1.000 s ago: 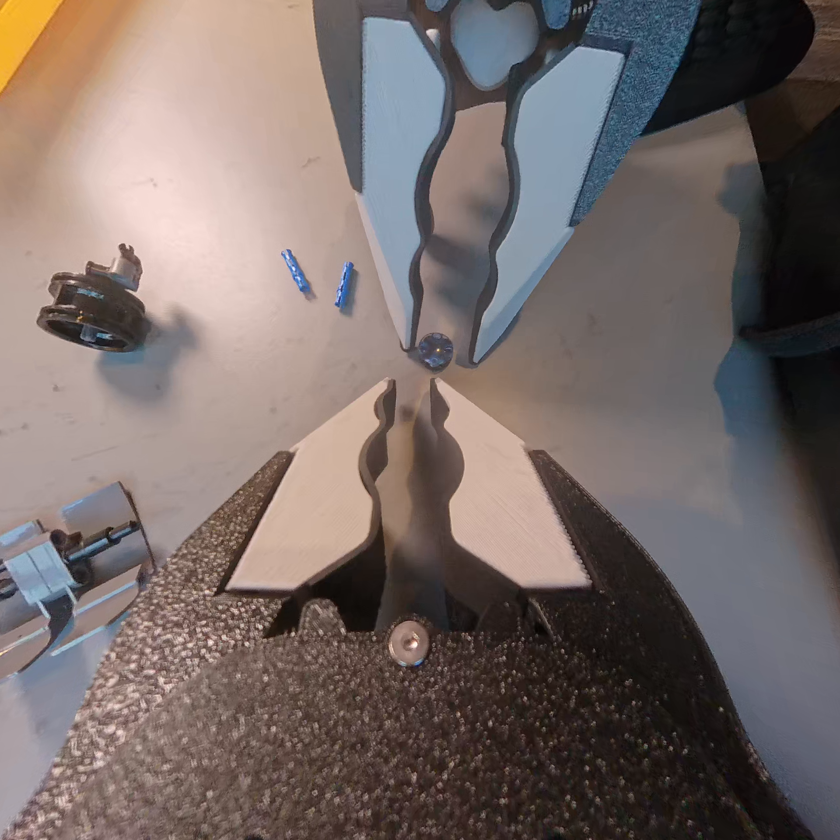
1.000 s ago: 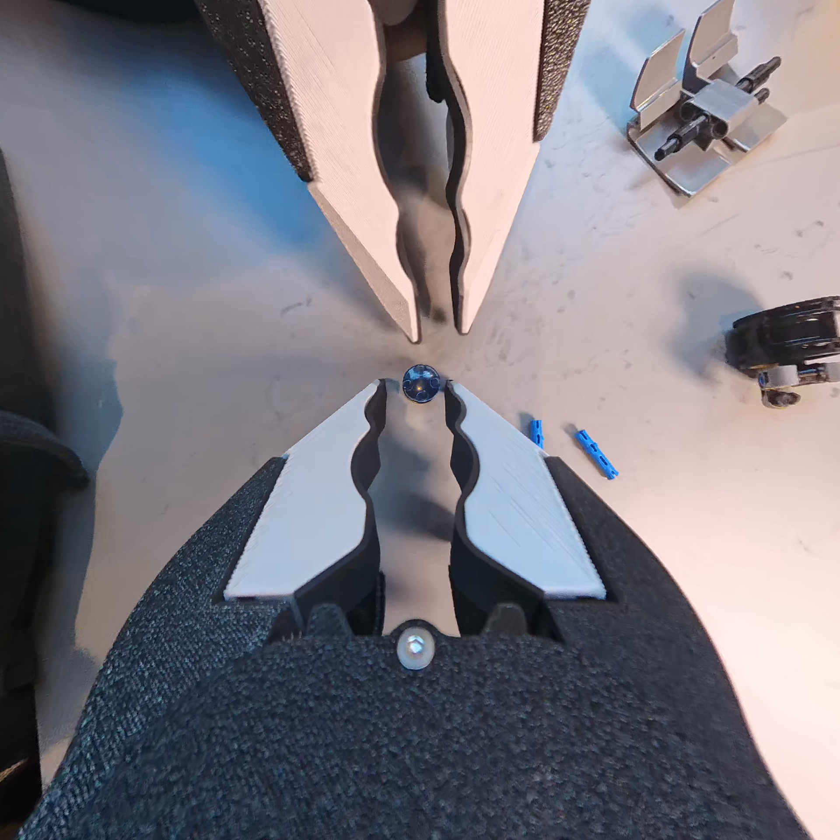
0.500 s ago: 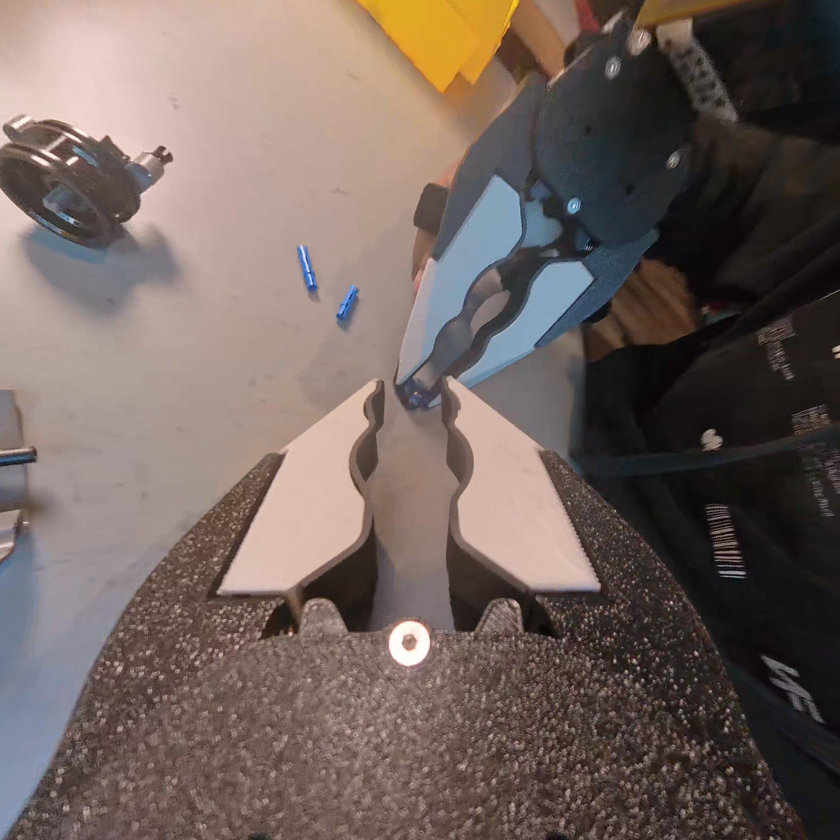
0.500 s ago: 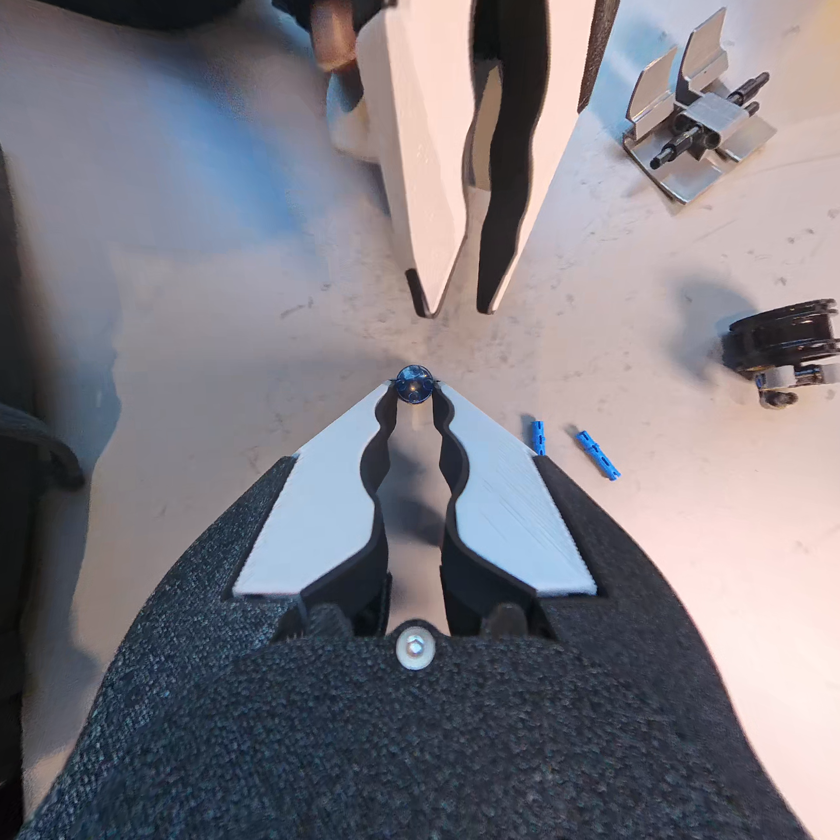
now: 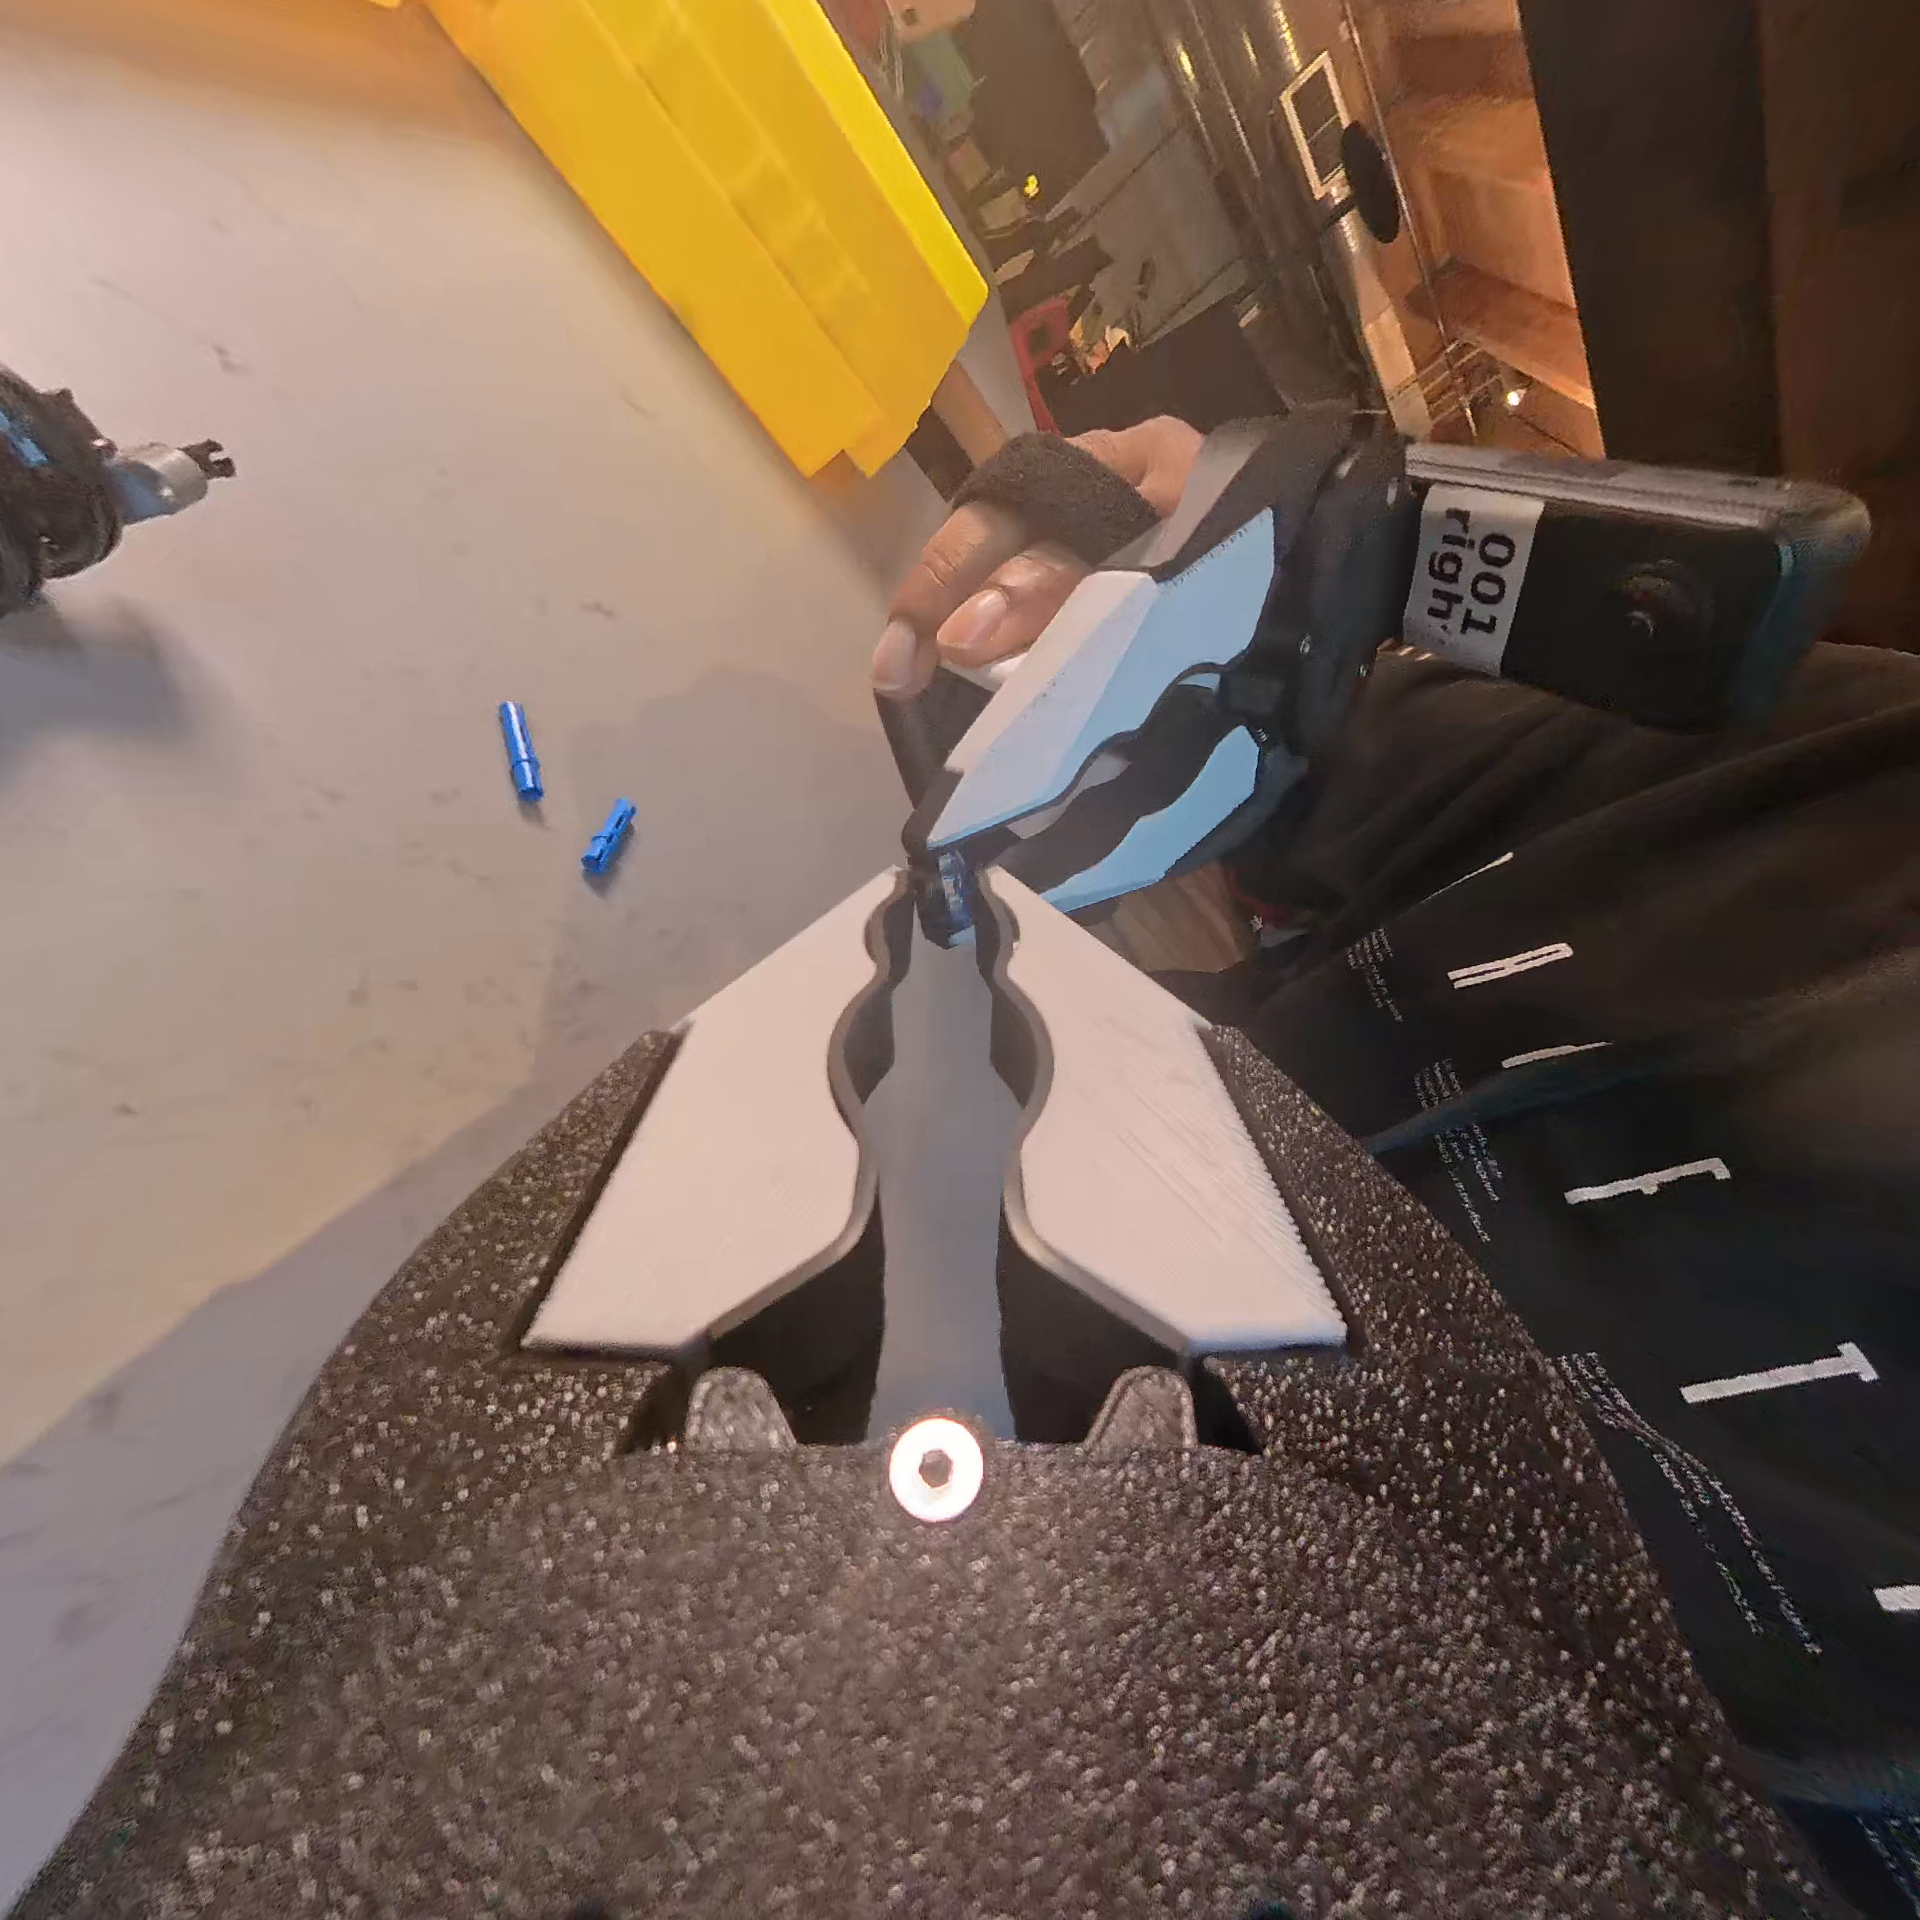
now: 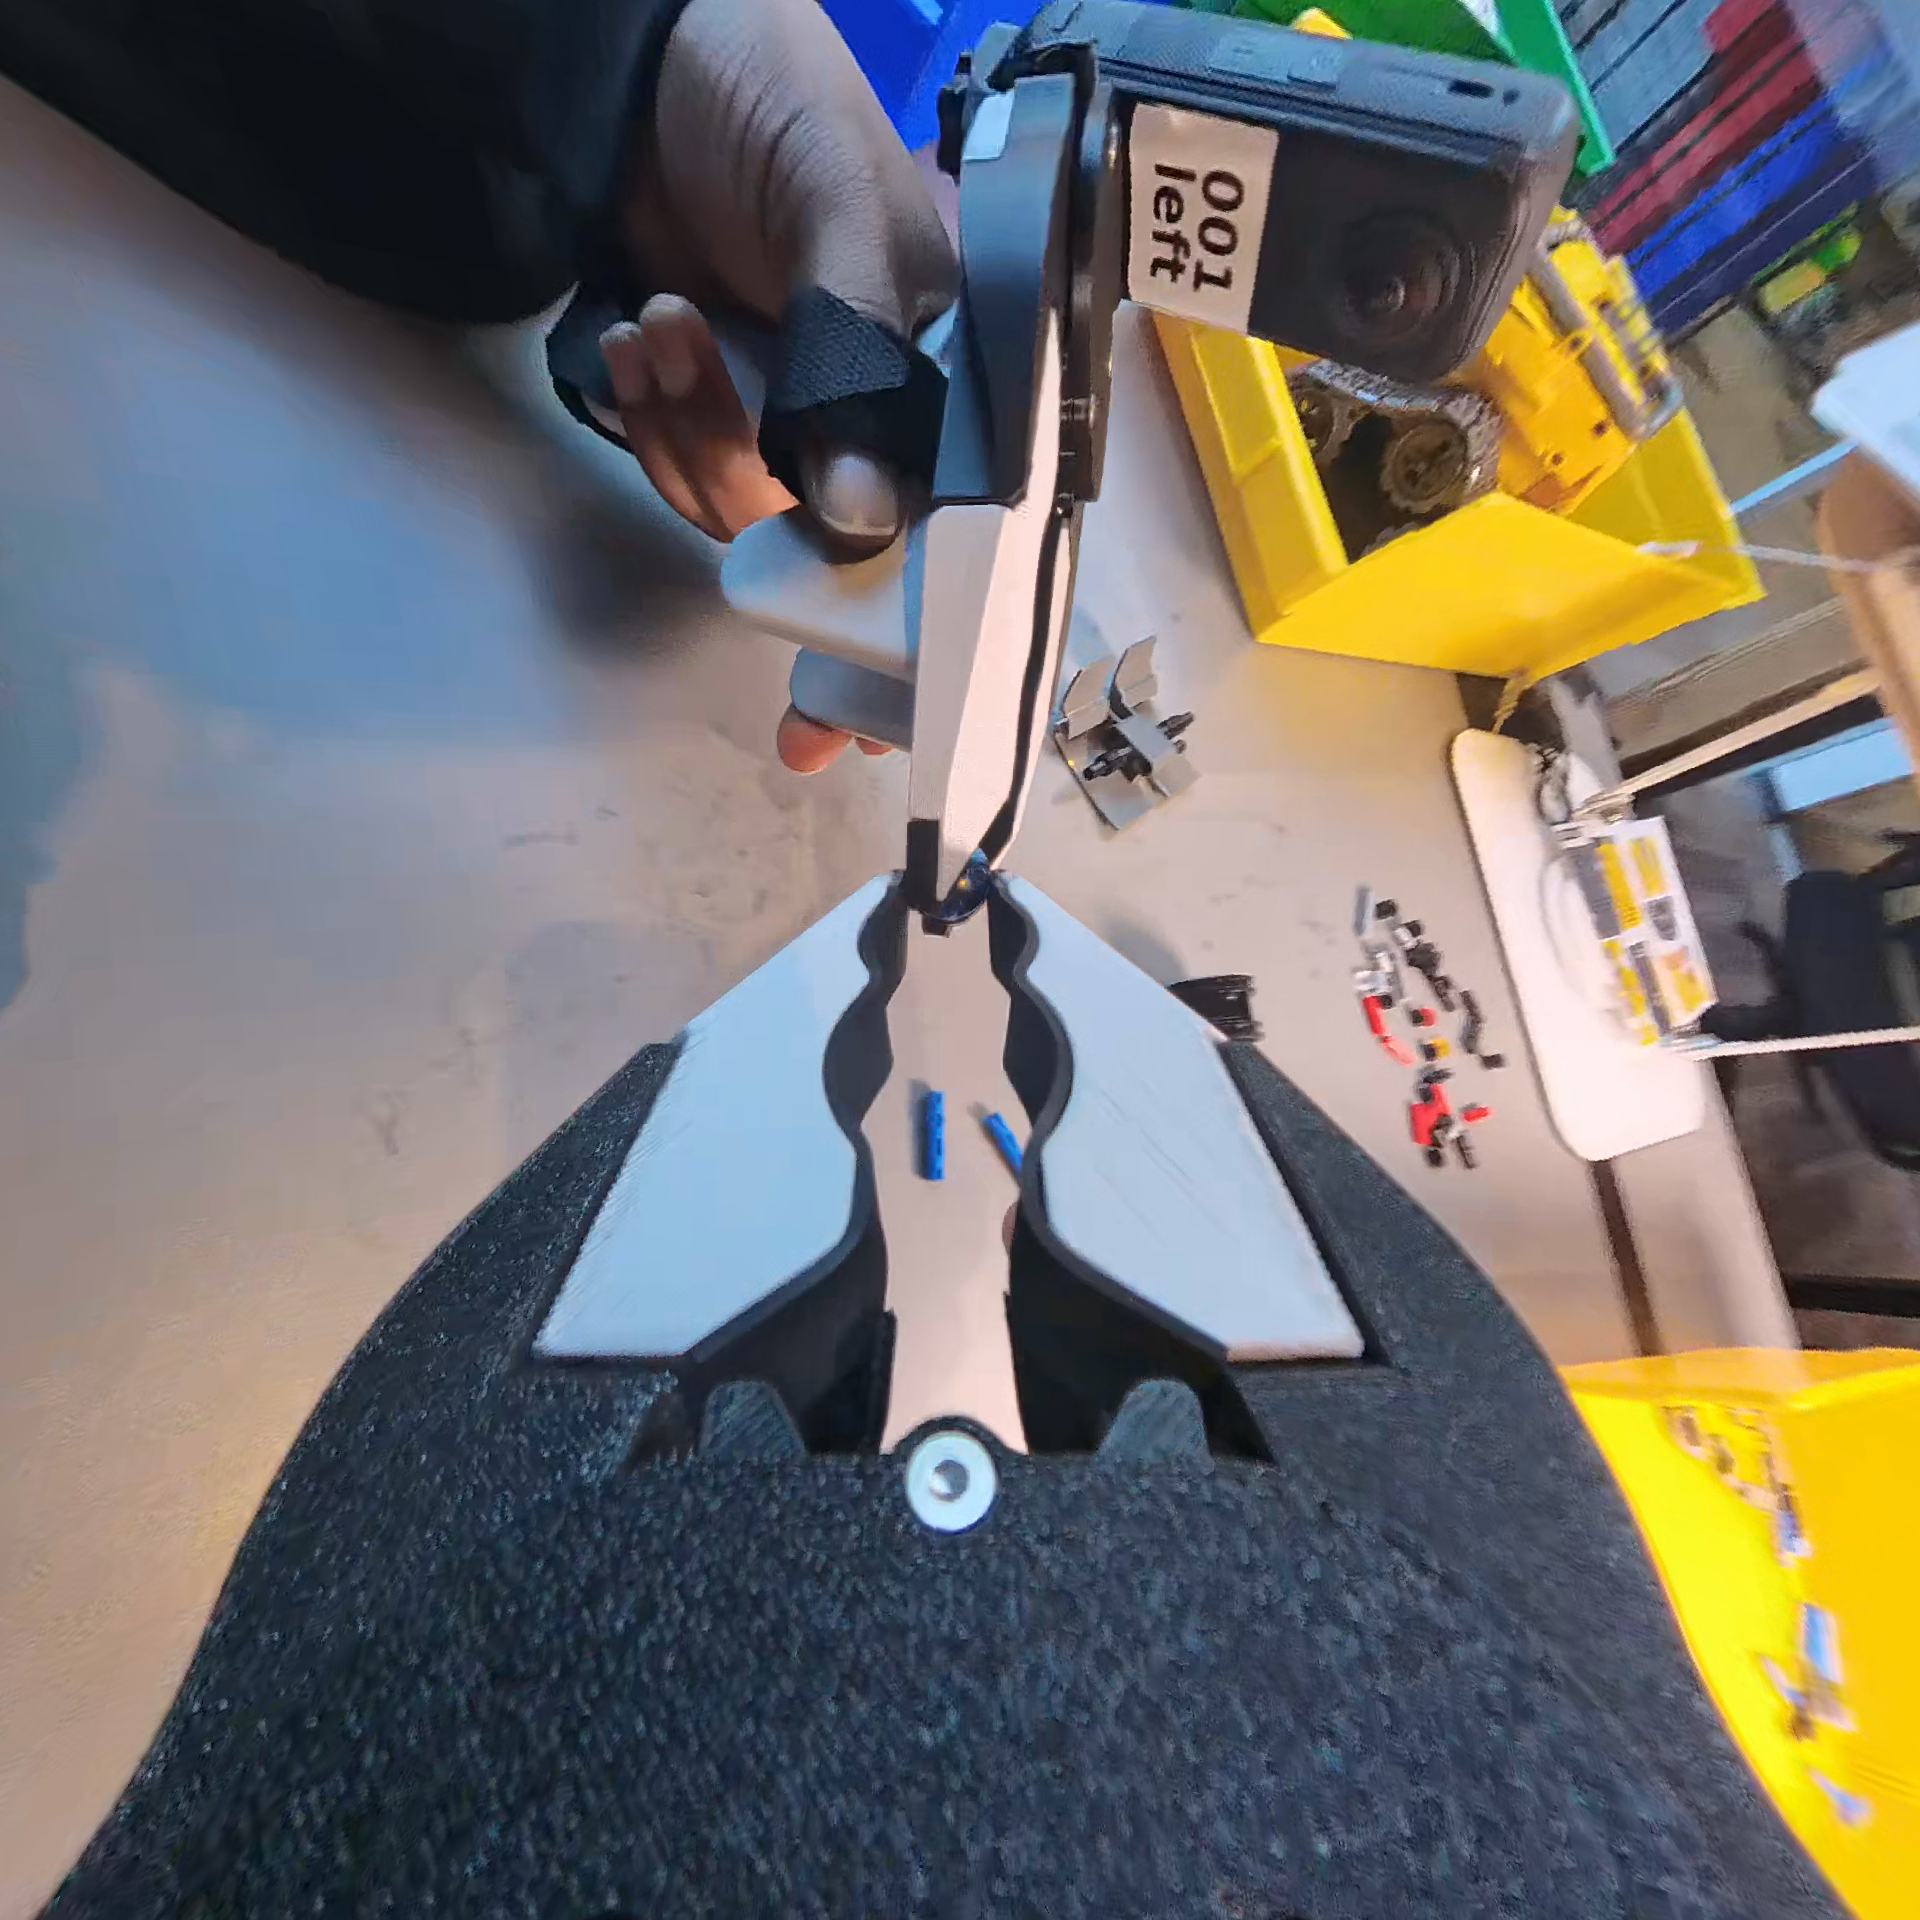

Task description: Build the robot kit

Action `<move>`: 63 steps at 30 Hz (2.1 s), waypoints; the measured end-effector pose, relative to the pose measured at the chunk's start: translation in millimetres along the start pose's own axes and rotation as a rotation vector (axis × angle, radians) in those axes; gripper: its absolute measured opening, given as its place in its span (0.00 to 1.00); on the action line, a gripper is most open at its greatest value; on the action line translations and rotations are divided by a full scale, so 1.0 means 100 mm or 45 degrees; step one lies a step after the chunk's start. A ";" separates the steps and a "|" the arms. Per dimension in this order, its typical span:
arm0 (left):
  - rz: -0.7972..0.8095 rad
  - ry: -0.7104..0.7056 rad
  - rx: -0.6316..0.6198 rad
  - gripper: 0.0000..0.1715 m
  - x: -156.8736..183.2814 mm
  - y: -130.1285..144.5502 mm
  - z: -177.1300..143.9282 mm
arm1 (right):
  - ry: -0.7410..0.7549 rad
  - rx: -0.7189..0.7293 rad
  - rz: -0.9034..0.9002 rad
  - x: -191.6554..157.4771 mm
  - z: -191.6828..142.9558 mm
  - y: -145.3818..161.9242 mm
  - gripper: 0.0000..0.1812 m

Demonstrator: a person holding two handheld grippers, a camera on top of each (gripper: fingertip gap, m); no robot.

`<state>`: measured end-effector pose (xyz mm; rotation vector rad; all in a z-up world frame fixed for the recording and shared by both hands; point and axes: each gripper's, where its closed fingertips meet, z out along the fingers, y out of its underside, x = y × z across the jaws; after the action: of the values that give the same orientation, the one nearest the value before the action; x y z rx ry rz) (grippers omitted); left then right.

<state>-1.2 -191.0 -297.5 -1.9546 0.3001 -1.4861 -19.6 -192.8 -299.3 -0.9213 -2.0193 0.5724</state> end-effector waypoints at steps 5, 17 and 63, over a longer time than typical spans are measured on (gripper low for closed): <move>0.271 -0.047 0.048 0.05 0.15 -0.12 -0.04 | 0.147 0.057 -0.165 0.11 -0.12 -0.16 0.08; 1.177 -0.473 -0.014 0.05 0.41 -0.19 -0.04 | -0.202 0.523 0.414 0.07 -0.43 -0.36 0.10; 1.034 -0.307 0.127 0.05 0.58 -0.15 0.16 | -0.141 0.810 0.780 0.06 -0.66 -0.34 0.04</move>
<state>30.2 -205.6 -245.6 -1.6065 0.7801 -0.7174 18.9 -205.0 -236.8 -1.0996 -1.4545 1.5207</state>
